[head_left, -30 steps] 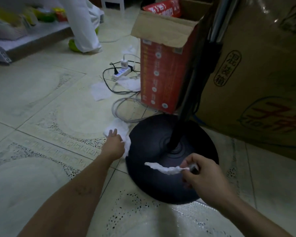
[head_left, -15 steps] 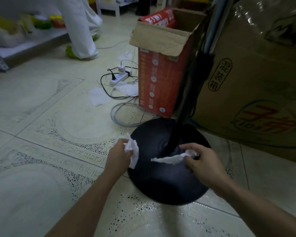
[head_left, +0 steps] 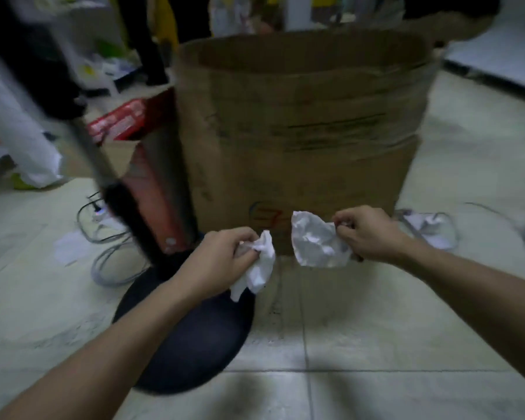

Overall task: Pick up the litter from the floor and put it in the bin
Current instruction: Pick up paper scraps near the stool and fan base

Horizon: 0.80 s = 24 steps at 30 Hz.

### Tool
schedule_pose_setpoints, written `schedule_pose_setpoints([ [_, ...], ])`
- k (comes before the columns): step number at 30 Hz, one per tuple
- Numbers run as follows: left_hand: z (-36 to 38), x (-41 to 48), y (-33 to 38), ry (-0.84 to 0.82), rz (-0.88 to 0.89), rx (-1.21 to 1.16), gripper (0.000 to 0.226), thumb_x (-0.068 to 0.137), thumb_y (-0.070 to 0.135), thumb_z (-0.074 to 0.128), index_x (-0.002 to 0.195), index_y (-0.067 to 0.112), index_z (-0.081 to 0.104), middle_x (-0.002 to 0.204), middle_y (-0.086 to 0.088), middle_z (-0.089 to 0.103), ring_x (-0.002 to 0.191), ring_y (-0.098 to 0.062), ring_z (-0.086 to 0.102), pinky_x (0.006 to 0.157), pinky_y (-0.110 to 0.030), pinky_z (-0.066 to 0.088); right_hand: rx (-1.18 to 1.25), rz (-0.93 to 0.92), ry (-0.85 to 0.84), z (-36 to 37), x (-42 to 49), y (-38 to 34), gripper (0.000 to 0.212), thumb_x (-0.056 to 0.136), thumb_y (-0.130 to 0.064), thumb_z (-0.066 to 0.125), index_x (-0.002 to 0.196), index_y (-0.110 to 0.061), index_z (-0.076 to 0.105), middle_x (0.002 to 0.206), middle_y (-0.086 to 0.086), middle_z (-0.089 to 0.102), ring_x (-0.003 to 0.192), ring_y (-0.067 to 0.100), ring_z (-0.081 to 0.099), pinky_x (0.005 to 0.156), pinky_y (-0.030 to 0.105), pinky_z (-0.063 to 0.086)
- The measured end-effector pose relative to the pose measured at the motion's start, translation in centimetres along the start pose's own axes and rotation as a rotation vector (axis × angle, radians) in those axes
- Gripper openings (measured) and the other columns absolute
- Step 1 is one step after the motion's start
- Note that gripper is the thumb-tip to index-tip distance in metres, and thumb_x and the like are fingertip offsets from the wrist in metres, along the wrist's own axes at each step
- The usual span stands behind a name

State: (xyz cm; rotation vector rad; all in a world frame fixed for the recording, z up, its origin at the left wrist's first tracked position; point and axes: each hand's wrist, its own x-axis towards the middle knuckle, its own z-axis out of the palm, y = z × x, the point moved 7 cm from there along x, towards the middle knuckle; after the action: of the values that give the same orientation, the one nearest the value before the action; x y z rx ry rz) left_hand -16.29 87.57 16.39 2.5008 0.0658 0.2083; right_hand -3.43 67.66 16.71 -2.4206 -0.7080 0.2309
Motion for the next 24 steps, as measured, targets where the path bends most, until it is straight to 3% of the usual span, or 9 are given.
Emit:
schedule_pose_setpoints([
  [2,2.7,4.2,6.6,-0.014,0.047,-0.006,0.014,0.090,0.035,0.054,0.094,0.030,0.066,0.074,0.008,0.069,0.066,-0.001,0.063,0.058,-0.023,0.050,0.055,0.062,0.099,-6.1,-1.2,4.9,0.031,0.085,-0.009,0.048,0.064,-0.027,0.062,0.044,-0.014,0.055,0.039,0.007,0.053,0.036,0.012,0.037],
  [5,8.4,10.3,17.0,-0.101,0.108,-0.071,0.017,0.092,0.025,0.052,0.099,0.029,0.067,0.081,0.009,0.069,0.071,-0.003,0.065,0.063,-0.029,0.056,0.234,0.208,0.290,-14.4,-5.1,13.9,0.028,0.082,-0.005,0.047,0.066,-0.020,0.066,0.044,-0.002,0.057,0.032,0.009,0.052,0.035,0.020,0.041],
  [9,16.7,16.5,31.6,-0.213,0.193,-0.116,0.022,0.090,0.015,0.050,0.098,0.020,0.070,0.090,-0.007,0.073,0.077,-0.022,0.069,0.067,-0.041,0.059,0.538,0.411,0.512,-23.0,-12.9,25.2,0.018,0.081,-0.020,0.060,0.067,-0.010,0.066,0.059,0.008,0.062,0.048,0.015,0.062,0.043,0.034,0.056],
  [11,20.4,18.7,38.9,-0.262,0.269,-0.080,0.025,0.086,0.009,0.049,0.094,0.019,0.070,0.087,-0.009,0.072,0.071,-0.021,0.068,0.057,-0.036,0.059,0.628,0.478,0.623,-26.8,-17.0,29.3,0.022,0.082,-0.026,0.066,0.067,-0.009,0.066,0.057,0.004,0.061,0.047,0.013,0.061,0.043,0.032,0.055],
  [14,24.9,21.0,48.0,-0.386,0.338,-0.139,0.031,0.086,0.003,0.045,0.091,0.023,0.069,0.079,-0.006,0.068,0.049,-0.006,0.065,0.038,-0.018,0.046,0.624,0.538,0.766,-32.4,-21.8,33.8,0.019,0.087,-0.011,0.059,0.070,-0.014,0.067,0.055,0.006,0.062,0.046,0.018,0.062,0.045,0.032,0.054],
  [19,28.9,24.7,57.4,-0.455,0.504,-0.045,0.037,0.082,0.003,0.045,0.099,0.026,0.069,0.074,0.001,0.064,0.049,-0.012,0.064,0.035,-0.016,0.044,0.643,0.592,0.960,-37.7,-25.7,38.5,0.036,0.086,0.004,0.044,0.102,-0.022,0.062,0.078,0.008,0.066,0.045,0.010,0.063,0.043,0.027,0.052],
  [21,31.2,26.2,59.7,-0.504,0.554,-0.007,0.039,0.080,0.002,0.046,0.101,0.026,0.070,0.067,0.010,0.060,0.042,-0.008,0.061,0.034,-0.016,0.043,0.656,0.645,1.009,-37.7,-26.5,40.6,0.028,0.087,0.003,0.045,0.100,-0.019,0.056,0.084,0.007,0.065,0.047,0.011,0.064,0.042,0.025,0.051],
  [24,37.2,27.4,62.5,-0.662,0.622,-0.005,0.030,0.082,0.013,0.052,0.105,0.023,0.070,0.077,0.003,0.064,0.055,-0.013,0.065,0.039,-0.019,0.048,0.662,0.754,1.093,-36.6,-28.0,45.1,0.019,0.088,-0.001,0.050,0.081,-0.017,0.057,0.081,0.011,0.066,0.055,0.019,0.065,0.044,0.027,0.052],
])
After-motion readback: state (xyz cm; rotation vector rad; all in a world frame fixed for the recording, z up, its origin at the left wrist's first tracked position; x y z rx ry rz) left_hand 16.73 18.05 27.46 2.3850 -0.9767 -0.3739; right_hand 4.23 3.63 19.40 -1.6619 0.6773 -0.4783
